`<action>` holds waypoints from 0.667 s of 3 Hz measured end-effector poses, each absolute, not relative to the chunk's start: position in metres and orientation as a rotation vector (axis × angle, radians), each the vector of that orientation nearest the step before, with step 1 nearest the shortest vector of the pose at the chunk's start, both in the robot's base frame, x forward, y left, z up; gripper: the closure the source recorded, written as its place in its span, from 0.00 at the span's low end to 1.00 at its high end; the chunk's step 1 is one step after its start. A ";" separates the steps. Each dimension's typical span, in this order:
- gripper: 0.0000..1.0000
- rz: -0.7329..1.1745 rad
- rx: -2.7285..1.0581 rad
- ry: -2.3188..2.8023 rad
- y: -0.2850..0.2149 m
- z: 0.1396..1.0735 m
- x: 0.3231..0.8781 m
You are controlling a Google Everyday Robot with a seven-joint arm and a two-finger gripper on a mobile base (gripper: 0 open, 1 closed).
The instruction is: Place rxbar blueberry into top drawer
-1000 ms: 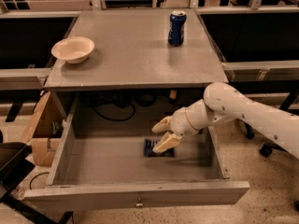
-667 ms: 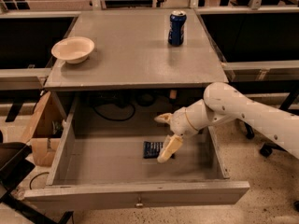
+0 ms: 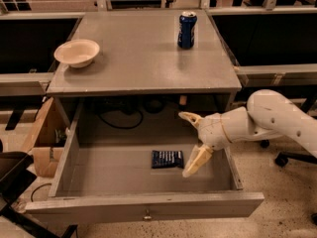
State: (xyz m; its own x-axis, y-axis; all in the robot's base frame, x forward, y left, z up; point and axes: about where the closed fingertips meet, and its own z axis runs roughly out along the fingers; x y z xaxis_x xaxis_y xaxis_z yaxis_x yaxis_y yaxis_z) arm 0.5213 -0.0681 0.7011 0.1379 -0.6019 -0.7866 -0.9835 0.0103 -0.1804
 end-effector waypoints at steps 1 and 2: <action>0.00 0.559 -1.723 1.478 -0.105 0.751 0.495; 0.00 0.410 -1.875 1.426 -0.139 0.799 0.476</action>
Offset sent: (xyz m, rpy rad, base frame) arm -0.0666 -0.1224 0.1622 -0.3514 -0.3246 0.1701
